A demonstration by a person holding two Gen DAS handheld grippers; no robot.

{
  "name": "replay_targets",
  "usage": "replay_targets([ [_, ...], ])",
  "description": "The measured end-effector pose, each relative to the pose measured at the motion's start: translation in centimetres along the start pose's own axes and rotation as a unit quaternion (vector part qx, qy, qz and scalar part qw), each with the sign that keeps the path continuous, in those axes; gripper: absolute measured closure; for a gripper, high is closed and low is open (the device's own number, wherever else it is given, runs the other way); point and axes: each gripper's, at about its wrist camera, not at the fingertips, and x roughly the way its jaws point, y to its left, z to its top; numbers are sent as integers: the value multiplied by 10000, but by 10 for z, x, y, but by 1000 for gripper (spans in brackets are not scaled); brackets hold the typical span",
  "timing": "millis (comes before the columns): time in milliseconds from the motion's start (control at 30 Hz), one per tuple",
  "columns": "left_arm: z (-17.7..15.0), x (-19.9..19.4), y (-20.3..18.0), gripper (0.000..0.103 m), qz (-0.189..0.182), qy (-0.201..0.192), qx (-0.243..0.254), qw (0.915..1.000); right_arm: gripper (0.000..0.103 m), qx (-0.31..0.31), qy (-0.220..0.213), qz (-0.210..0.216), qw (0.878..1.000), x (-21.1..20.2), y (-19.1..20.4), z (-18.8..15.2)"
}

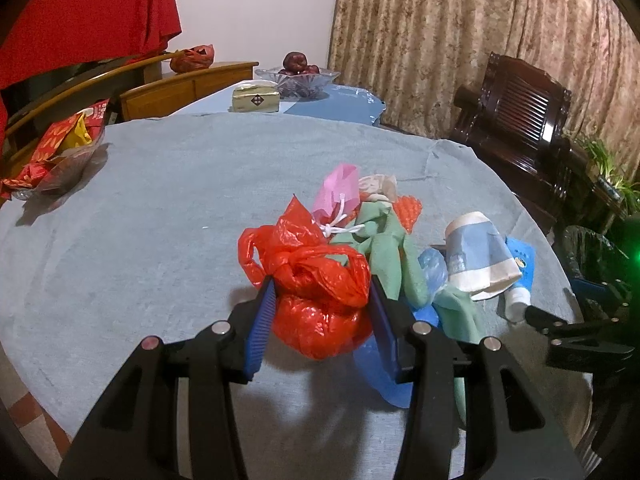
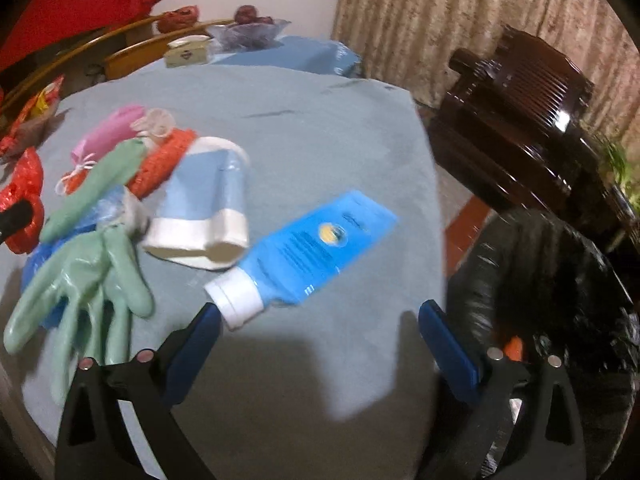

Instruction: Collect trash

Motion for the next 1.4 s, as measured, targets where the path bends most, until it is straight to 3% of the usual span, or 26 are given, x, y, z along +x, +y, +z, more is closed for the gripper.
replay_targets([
  [300,0,1,-4,59,-13,-13,23,10000,6,280,-201,190,9992,8,13,13],
  [667,2,1,-6,59,-48,-51,-15,10000,6,102,54,-350,9993,7,-2,1],
  [800,-1,3,-8,59,-50,-9,15,10000,8,256,-80,1,9996,2,-10,-3],
  [900,-1,2,-8,59,-33,13,16,10000,14,210,-142,174,9995,5,-9,-3],
  [1067,-2,2,-6,59,-1,40,4,10000,35,40,-102,410,9991,12,-2,-1],
  [1233,-2,3,-7,59,-16,53,12,10000,46,-126,-40,500,9987,18,4,-5],
  [1300,-2,2,-9,59,-21,51,40,10000,54,-175,-77,575,9982,17,6,-7],
  [1367,-2,2,-9,59,-25,57,44,10000,71,-237,-80,731,9970,16,8,-8],
  [1400,-2,1,-9,59,-25,56,49,10000,72,-241,-73,739,9969,15,9,-8],
])
